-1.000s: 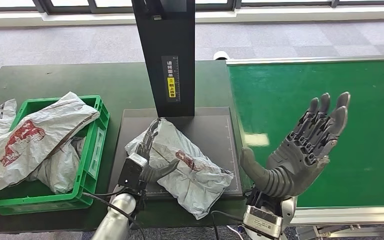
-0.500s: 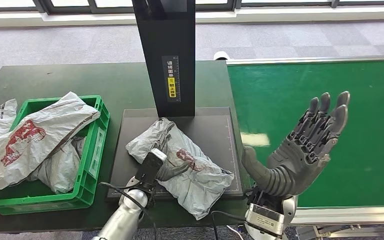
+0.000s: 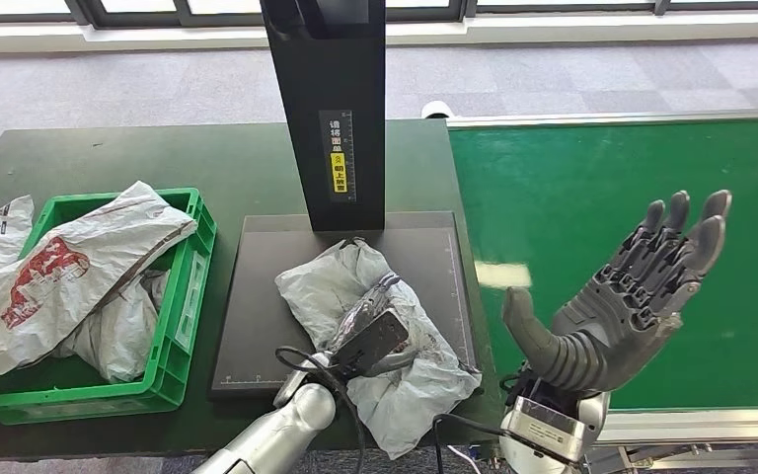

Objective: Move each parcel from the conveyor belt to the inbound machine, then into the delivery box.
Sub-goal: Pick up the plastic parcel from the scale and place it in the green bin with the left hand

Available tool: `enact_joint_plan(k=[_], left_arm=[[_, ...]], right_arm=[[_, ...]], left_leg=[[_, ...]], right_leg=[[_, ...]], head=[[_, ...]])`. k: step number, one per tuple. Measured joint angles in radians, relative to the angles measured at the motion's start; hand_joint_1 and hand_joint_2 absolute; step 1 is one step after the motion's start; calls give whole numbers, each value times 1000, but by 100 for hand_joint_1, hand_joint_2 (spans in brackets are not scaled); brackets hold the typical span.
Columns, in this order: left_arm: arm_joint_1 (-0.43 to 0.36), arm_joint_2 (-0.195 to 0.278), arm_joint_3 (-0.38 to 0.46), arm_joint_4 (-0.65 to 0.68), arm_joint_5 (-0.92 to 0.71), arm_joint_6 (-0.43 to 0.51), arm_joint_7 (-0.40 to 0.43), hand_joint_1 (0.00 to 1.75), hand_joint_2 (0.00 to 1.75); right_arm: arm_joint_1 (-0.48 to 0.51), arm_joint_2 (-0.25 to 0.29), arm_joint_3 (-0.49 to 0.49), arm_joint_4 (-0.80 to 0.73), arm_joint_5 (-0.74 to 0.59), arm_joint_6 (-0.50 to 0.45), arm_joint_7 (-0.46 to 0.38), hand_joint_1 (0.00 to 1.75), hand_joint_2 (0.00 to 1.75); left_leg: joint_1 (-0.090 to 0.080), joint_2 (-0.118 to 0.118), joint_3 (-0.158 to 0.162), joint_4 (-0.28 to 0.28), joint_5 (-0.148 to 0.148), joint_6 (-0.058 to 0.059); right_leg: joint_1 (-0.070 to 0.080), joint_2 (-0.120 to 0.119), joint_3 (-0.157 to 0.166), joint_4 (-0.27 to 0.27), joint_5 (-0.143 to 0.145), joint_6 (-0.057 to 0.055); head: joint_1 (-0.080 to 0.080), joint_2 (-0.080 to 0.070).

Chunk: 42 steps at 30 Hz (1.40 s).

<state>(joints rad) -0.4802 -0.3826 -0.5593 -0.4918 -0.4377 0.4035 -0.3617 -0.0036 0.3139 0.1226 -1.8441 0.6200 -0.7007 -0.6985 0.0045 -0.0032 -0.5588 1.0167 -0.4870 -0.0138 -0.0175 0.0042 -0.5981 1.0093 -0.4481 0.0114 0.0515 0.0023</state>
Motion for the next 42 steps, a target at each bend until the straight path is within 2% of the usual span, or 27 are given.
enact_joint_plan(k=[16,24,33,39,42], left_arm=[[-56,0,-93,88,-178,101,158,175,175],[-66,0,-134,115,-297,191,287,175,175],[-71,0,-148,126,-327,207,315,175,175],[-70,5,-161,125,-476,281,447,175,175],[-54,24,-152,80,-619,296,500,175,175]], right_arm=[[3,1,-15,-3,-16,0,0,0,175],[3,2,-15,-1,-12,0,0,0,175],[3,2,-15,0,-12,0,0,0,175],[2,2,-16,1,-17,0,0,0,175],[2,2,-17,3,-19,1,0,0,175]], left_leg=[[0,0,1,0,0,0],[0,0,2,0,0,0],[0,0,5,-1,0,0],[0,0,4,-1,0,0],[0,0,4,-1,0,0]], right_leg=[[0,0,2,0,0,0],[0,0,3,0,0,0],[0,0,6,0,0,0],[0,0,6,0,0,0],[0,0,6,0,0,0]], head=[[0,0],[0,0],[0,0],[0,0],[0,0]])
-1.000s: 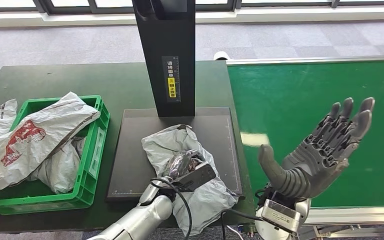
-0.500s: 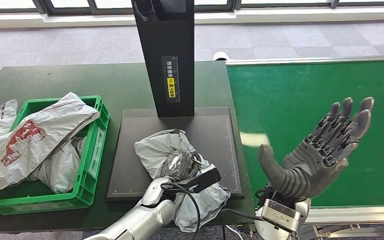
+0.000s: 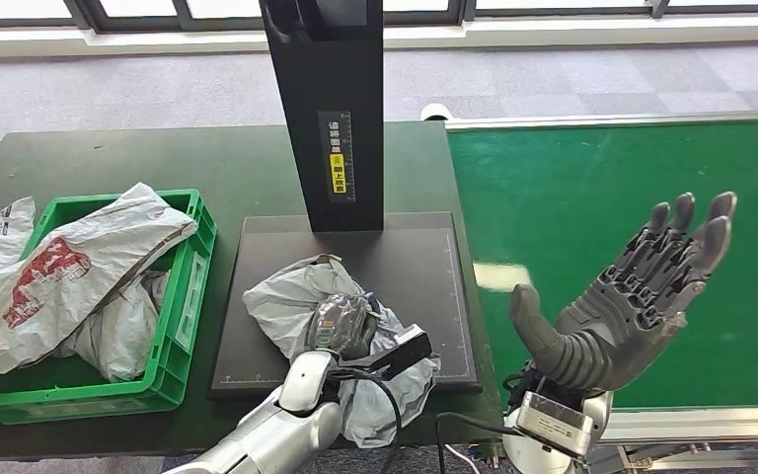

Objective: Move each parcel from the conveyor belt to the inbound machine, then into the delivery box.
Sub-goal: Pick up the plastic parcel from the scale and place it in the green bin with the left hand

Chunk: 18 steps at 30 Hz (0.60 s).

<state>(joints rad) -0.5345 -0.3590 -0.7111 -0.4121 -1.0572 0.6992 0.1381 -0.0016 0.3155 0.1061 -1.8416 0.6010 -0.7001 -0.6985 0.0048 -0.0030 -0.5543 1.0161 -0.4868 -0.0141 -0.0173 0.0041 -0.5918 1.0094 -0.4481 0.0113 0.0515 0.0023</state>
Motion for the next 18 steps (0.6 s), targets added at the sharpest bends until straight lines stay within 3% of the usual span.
enact_joint_plan(k=[3,7,13,18], left_arm=[[52,23,71,-126,-233,1,7,175,175],[141,40,218,-389,-450,2,-54,175,175],[244,96,369,-835,-506,3,-85,175,175],[286,119,467,-1081,-508,3,-152,175,175]], right_arm=[[0,0,-3,1,-1,0,0,0,175],[0,0,-6,2,-3,0,0,0,175],[0,0,-22,2,-12,0,0,0,175],[0,1,-27,0,-18,0,0,0,175]], left_leg=[[0,0,1,0,1,0],[0,0,-1,0,1,0],[1,0,-4,0,1,0],[1,-1,-4,0,1,0]], right_leg=[[0,0,-1,0,0,0],[0,0,-2,0,0,0],[0,0,-5,0,0,0],[1,0,-5,0,0,-1]], head=[[0,0],[0,0],[0,0],[0,0]])
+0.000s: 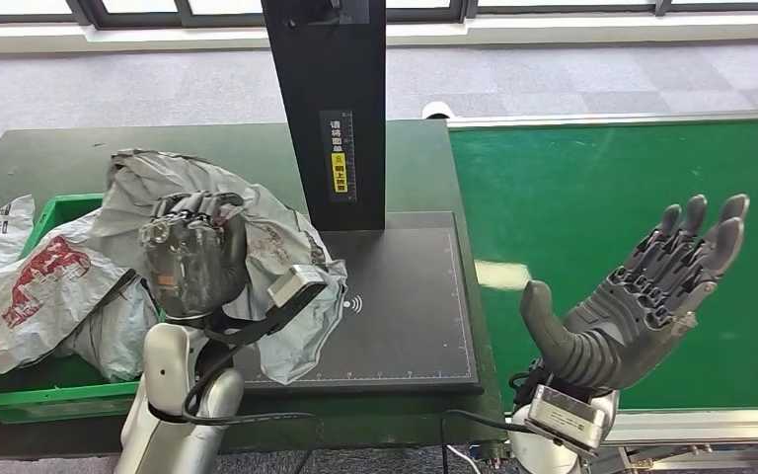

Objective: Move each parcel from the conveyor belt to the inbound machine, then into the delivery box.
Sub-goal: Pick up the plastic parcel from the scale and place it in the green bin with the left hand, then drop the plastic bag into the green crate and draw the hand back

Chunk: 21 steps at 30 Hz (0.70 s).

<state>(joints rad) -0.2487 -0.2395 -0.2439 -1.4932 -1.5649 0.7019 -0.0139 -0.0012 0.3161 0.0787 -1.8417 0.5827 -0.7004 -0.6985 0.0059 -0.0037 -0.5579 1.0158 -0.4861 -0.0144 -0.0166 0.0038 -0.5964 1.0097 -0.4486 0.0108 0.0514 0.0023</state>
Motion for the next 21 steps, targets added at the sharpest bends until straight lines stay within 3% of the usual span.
enact_joint_plan(k=[13,18,21], left_arm=[[20,-12,155,-195,-3,0,-89,175,175],[-10,-5,280,-151,46,-1,-13,175,175],[-47,7,413,-69,133,-2,-75,175,175]], right_arm=[[1,1,-1,-13,-2,0,0,0,175],[3,1,-1,-27,1,0,0,0,175],[6,1,0,-36,4,0,0,0,175]], left_leg=[[0,0,0,0,0,0],[0,0,0,0,0,-1],[1,1,1,0,1,-2]], right_leg=[[0,0,0,0,0,0],[0,0,0,0,0,0],[1,1,-1,0,1,-1]], head=[[0,0],[0,0],[0,0]])
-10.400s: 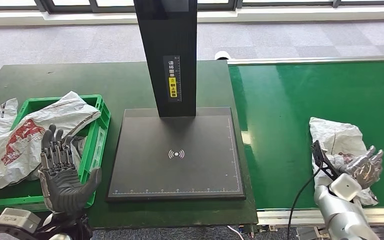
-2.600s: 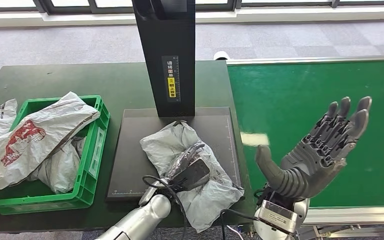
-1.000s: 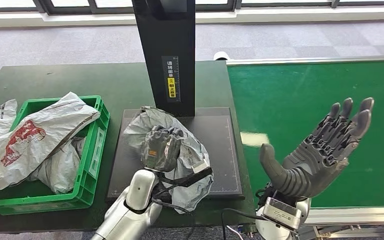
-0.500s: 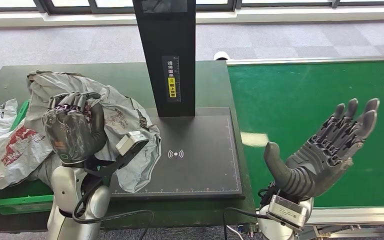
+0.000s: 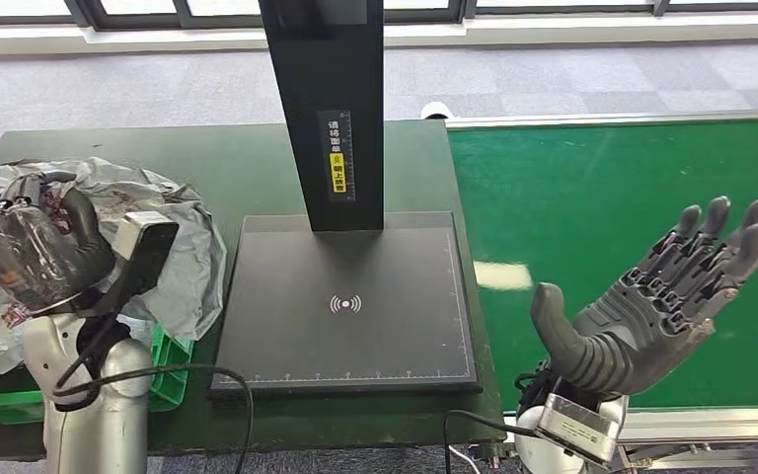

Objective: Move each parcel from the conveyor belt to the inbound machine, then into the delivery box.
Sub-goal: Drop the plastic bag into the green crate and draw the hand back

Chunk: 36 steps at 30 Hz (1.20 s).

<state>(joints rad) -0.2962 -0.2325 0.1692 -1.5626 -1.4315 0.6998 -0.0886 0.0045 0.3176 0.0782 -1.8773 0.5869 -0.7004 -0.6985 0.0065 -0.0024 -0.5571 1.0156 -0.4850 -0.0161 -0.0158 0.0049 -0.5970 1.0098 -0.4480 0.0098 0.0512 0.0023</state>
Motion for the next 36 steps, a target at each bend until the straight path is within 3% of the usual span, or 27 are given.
enact_joint_plan(k=[4,7,15,20,21,24,25,29,36], left_arm=[[-54,12,186,133,30,0,-82,175,175],[-77,16,274,202,29,0,-96,175,175],[-140,35,420,360,5,0,-91,175,175],[-158,45,464,406,-10,0,-78,161,175],[-161,47,470,412,-12,0,-77,132,175],[-165,53,477,425,-12,0,-76,12,175],[-166,54,479,428,-12,0,-77,0,175],[-168,55,494,430,3,0,-101,0,175],[-166,28,535,357,78,1,-236,0,175]], right_arm=[[4,0,1,-8,1,0,0,0,175],[6,0,1,-9,1,0,0,0,175],[5,0,10,-8,2,1,0,0,175],[3,0,16,-6,2,1,0,0,175],[3,0,18,-5,2,1,0,0,175],[1,0,23,-2,2,1,0,0,175],[1,0,25,0,2,1,0,0,175],[0,0,28,6,1,1,0,0,175],[-1,0,28,16,-4,1,0,0,175]], left_leg=[[0,0,0,0,1,-1],[0,0,0,0,1,-1],[0,-1,-1,0,1,-1],[1,-1,-1,0,1,-1],[1,-1,-1,0,1,-1],[1,-1,-1,0,1,-1],[1,-2,-1,0,1,-1],[1,-1,-1,0,1,-1],[1,-1,-2,0,1,-1]], right_leg=[[1,0,0,0,0,-1],[0,0,0,0,0,-1],[0,0,0,0,0,-1],[1,-1,0,0,0,-1],[1,-1,0,0,0,-1],[1,-1,0,0,0,-1],[1,-1,0,0,0,-1],[1,-1,0,0,0,-1],[1,-1,0,0,0,-1]], head=[[0,0],[0,0],[0,0],[0,0],[0,0],[0,0],[0,0],[0,0],[0,0]])
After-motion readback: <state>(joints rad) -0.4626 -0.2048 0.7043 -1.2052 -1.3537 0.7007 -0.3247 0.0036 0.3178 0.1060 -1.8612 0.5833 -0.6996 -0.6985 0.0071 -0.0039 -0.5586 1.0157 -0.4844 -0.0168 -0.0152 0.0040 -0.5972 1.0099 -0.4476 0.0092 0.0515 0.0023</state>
